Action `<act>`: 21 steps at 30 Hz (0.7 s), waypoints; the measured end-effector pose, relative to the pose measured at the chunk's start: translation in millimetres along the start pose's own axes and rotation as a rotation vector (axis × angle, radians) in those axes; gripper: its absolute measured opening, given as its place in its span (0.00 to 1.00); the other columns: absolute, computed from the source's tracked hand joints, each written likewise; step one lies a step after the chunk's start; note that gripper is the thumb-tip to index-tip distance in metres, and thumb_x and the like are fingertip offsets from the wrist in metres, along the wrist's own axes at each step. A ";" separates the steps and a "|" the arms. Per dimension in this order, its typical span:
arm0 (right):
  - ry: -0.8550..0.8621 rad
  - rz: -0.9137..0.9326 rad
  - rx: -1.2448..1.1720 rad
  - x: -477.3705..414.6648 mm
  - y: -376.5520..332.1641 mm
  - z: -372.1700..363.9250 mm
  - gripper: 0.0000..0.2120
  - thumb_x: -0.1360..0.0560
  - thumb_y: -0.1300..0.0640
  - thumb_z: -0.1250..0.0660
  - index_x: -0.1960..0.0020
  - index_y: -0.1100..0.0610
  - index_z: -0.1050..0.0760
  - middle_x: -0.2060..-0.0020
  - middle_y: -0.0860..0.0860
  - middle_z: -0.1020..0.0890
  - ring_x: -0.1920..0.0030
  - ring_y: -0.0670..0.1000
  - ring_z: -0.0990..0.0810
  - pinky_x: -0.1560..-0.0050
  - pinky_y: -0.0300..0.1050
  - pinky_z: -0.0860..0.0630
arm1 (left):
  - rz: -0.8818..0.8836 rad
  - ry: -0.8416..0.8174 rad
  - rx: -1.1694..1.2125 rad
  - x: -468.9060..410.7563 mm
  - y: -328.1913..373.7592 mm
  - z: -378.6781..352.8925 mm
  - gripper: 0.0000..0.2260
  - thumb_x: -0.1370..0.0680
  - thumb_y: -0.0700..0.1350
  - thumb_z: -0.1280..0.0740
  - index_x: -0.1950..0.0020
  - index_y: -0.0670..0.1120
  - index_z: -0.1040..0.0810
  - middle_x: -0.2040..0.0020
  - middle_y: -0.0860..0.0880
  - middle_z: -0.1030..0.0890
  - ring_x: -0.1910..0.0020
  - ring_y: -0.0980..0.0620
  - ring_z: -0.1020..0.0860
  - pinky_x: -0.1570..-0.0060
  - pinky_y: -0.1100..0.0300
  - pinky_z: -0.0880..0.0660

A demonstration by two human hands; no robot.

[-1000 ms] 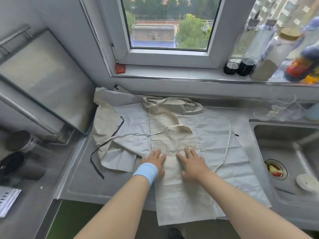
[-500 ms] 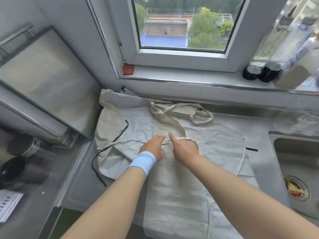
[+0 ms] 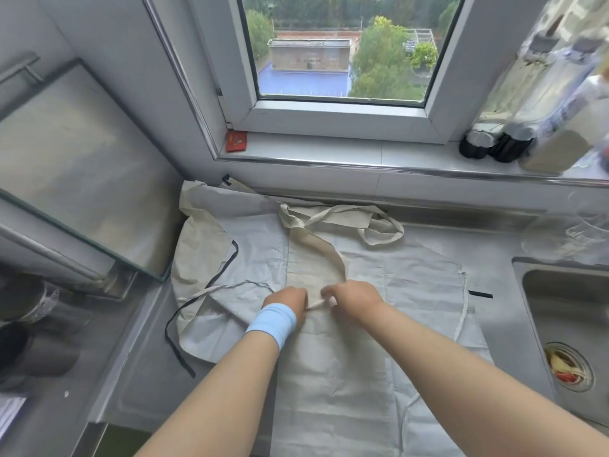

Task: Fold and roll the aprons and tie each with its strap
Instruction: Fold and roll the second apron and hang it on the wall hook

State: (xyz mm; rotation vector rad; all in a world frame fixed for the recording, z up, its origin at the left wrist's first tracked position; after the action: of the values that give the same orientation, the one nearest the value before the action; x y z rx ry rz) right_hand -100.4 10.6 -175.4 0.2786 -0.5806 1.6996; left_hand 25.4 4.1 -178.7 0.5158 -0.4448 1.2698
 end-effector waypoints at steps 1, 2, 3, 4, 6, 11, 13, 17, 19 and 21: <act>0.024 -0.006 -0.005 -0.2 -1.9 -2.0 0.18 0.25 0.60 0.39 0.37 0.47 0.23 0.44 0.54 0.19 0.44 0.59 0.21 0.48 0.47 0.25 | -0.006 0.005 -0.014 2.8 0.6 -2.4 0.13 0.23 0.43 0.39 0.39 0.52 0.25 0.38 0.48 0.25 0.40 0.45 0.24 0.43 0.55 0.28; 0.066 -0.021 -0.003 -1.6 -0.7 -0.7 0.16 0.26 0.60 0.39 0.43 0.48 0.20 0.48 0.53 0.18 0.46 0.59 0.20 0.50 0.46 0.24 | -0.013 0.034 -0.007 2.8 1.2 -2.3 0.12 0.22 0.44 0.38 0.40 0.52 0.25 0.39 0.48 0.26 0.41 0.45 0.24 0.43 0.55 0.27; 0.093 -0.035 -0.002 0.2 -3.5 -2.7 0.15 0.27 0.60 0.39 0.47 0.48 0.19 0.50 0.53 0.17 0.48 0.58 0.19 0.50 0.46 0.23 | -0.018 0.072 0.012 7.3 -1.7 -3.3 0.11 0.22 0.46 0.38 0.41 0.52 0.25 0.39 0.48 0.27 0.42 0.45 0.25 0.45 0.55 0.28; 0.107 -0.046 -0.015 -1.0 -1.3 -3.1 0.13 0.27 0.59 0.38 0.49 0.48 0.18 0.53 0.52 0.17 0.50 0.58 0.19 0.50 0.48 0.22 | -0.029 0.121 0.033 7.9 -2.1 -0.4 0.11 0.22 0.48 0.36 0.40 0.52 0.26 0.39 0.48 0.29 0.42 0.46 0.25 0.45 0.54 0.28; 0.138 -0.037 -0.136 3.8 -2.8 -0.8 0.09 0.26 0.57 0.35 0.51 0.49 0.18 0.54 0.50 0.16 0.51 0.55 0.19 0.51 0.48 0.21 | -0.079 0.165 0.085 13.3 -0.3 1.7 0.18 0.23 0.52 0.34 0.35 0.54 0.30 0.36 0.50 0.32 0.40 0.47 0.26 0.45 0.53 0.27; 0.448 -0.144 -0.730 28.0 22.3 40.4 0.04 0.27 0.57 0.31 0.55 0.52 0.17 0.60 0.46 0.16 0.57 0.47 0.21 0.54 0.39 0.29 | -0.072 -0.006 0.343 25.4 15.2 -1.0 0.13 0.22 0.51 0.38 0.37 0.55 0.26 0.42 0.56 0.20 0.46 0.50 0.20 0.42 0.57 0.26; 0.525 -0.264 -0.878 38.0 43.0 48.1 0.05 0.27 0.58 0.31 0.52 0.52 0.18 0.58 0.46 0.16 0.55 0.47 0.19 0.50 0.41 0.26 | -0.069 -0.149 0.428 33.7 27.7 -5.1 0.08 0.22 0.47 0.42 0.51 0.52 0.23 0.55 0.54 0.16 0.65 0.49 0.20 0.56 0.61 0.24; 0.605 -0.433 -1.217 62.1 67.7 43.5 0.19 0.25 0.58 0.35 0.35 0.52 0.31 0.54 0.46 0.17 0.54 0.50 0.16 0.48 0.48 0.22 | 0.009 -0.305 1.067 46.7 53.9 16.4 0.13 0.19 0.47 0.46 0.58 0.48 0.25 0.65 0.52 0.19 0.80 0.53 0.32 0.77 0.65 0.41; 0.532 -0.412 -1.502 68.5 57.0 35.7 0.17 0.24 0.58 0.37 0.36 0.52 0.32 0.54 0.49 0.18 0.59 0.50 0.16 0.51 0.51 0.22 | -0.031 -0.330 1.397 50.2 76.9 37.2 0.17 0.17 0.50 0.47 0.59 0.48 0.24 0.63 0.51 0.19 0.81 0.55 0.36 0.80 0.66 0.44; 0.211 -0.298 -1.835 68.8 24.1 26.5 0.12 0.22 0.53 0.41 0.43 0.55 0.25 0.56 0.54 0.18 0.61 0.54 0.19 0.54 0.52 0.25 | -0.030 -0.323 1.513 52.8 96.3 51.4 0.16 0.17 0.50 0.46 0.61 0.48 0.25 0.62 0.50 0.20 0.81 0.56 0.32 0.77 0.65 0.39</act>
State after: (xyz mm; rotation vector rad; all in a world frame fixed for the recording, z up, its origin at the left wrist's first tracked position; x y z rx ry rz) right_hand -141.9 52.3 -124.8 -1.0487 -1.5448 0.4004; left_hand -56.9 35.2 -95.3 1.9901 0.3744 1.3198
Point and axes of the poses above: each hand's wrist, its own x-axis away from the middle knuckle, its own z-axis out of the back of the hand, y = z × x, the point moved 9 cm from there along -x, towards the middle knuckle
